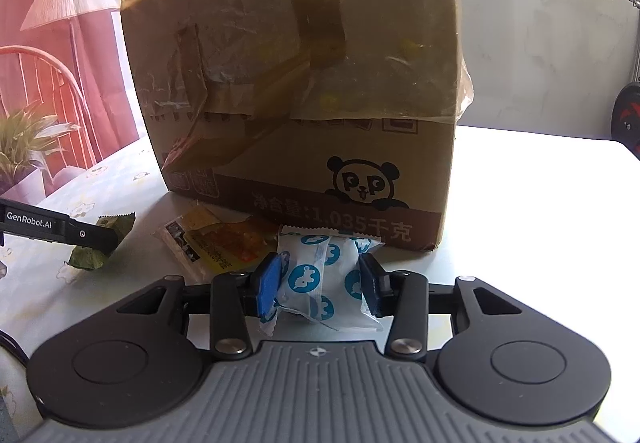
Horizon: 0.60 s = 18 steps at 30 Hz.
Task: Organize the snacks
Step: 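Grasp the green cake packet with the left tool while the right tool grasps the white-blue packet, then lower both packets into the box and open both tools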
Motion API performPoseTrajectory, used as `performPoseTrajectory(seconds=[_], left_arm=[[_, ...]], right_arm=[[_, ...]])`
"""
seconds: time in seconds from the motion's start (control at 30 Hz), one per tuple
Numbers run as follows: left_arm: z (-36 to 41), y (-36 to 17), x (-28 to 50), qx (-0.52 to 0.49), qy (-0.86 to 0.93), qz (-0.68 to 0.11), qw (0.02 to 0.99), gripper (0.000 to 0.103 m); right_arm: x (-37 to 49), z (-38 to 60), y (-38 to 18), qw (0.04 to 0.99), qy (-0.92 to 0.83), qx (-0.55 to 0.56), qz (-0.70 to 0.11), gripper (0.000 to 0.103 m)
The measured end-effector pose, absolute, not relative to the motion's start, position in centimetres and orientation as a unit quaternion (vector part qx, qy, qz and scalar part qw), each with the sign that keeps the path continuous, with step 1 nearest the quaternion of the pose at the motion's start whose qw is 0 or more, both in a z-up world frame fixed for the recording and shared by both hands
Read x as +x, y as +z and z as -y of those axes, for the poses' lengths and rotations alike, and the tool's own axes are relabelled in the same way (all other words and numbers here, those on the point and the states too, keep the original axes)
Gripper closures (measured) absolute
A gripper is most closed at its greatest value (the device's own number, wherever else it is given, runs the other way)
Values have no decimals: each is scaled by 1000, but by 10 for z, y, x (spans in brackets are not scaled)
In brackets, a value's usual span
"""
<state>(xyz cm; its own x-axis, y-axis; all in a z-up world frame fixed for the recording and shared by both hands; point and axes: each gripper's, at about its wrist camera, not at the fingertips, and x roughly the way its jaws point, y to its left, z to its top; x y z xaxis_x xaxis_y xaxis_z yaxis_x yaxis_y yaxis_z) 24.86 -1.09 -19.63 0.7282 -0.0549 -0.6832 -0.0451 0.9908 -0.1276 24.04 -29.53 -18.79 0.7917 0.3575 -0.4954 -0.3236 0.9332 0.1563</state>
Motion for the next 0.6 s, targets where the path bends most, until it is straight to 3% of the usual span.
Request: performPoseTrajectory(seconds=[0.17,0.6], left_arm=[[1,-167,241,-65,-23,-329,942,63],[31,-42,276,-16,-84,-193,978,63]], right_arm=[[216,314,-163,953,184,57,-235,59],[211,332,-29,974,202,60,-79,59]])
